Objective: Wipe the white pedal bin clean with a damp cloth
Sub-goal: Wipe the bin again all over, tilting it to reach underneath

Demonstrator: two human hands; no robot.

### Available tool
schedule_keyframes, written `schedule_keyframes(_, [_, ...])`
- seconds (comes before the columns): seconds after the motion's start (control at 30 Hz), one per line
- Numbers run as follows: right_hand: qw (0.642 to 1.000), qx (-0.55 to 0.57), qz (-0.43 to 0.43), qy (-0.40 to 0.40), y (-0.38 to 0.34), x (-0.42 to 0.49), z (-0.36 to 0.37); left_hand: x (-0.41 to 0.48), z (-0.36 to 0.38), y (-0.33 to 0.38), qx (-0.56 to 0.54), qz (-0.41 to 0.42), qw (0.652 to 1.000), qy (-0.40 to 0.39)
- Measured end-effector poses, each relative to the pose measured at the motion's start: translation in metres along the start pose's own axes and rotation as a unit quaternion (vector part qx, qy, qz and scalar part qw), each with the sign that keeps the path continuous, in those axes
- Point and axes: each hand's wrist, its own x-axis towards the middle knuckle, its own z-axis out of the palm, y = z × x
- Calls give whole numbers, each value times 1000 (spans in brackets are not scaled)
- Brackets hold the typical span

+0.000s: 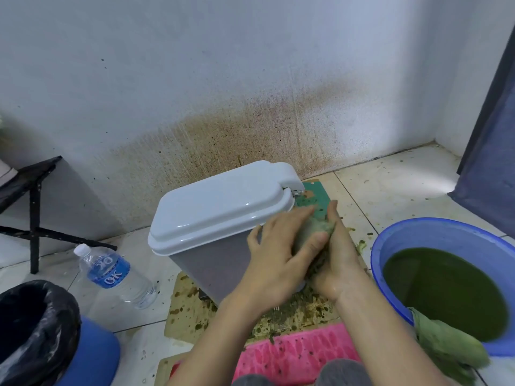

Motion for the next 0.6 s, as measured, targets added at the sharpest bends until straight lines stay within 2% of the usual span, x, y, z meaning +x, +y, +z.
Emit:
schedule_keyframes(0.07, [998,53,32,-14,0,-6,-14,3,-3,-4,24,20,999,-8])
schedule_keyframes(0.17, [998,56,16,16,-4,-7,-25,35,-29,-10,-32,30,987,152])
schedule_keyframes(0.23, [998,16,-21,51,-8,-2,-24,69,-50,-17,-30,-16,976,213])
schedule_keyframes(0.33, [983,-77,-148,75,-14,10,-6,119,-64,-29,33,-71,984,161])
schedule_keyframes(0.37, [961,-132,-222,101,-15,15,2,130,-63,-33,62,-75,986,134])
schedule_keyframes(0.4, [924,-200,-301,124,-17,22,9,139,-59,-38,90,-77,987,104])
schedule_keyframes(0.47, [820,-359,-430,118,-16,37,18,147,-47,-48,136,-76,987,45])
schedule_keyframes(0.53, [708,-508,-480,106,-9,55,15,146,-34,-59,171,-67,983,19])
schedule_keyframes(0.6, [623,-600,-485,130,-1,65,8,146,-29,-65,180,-49,982,29])
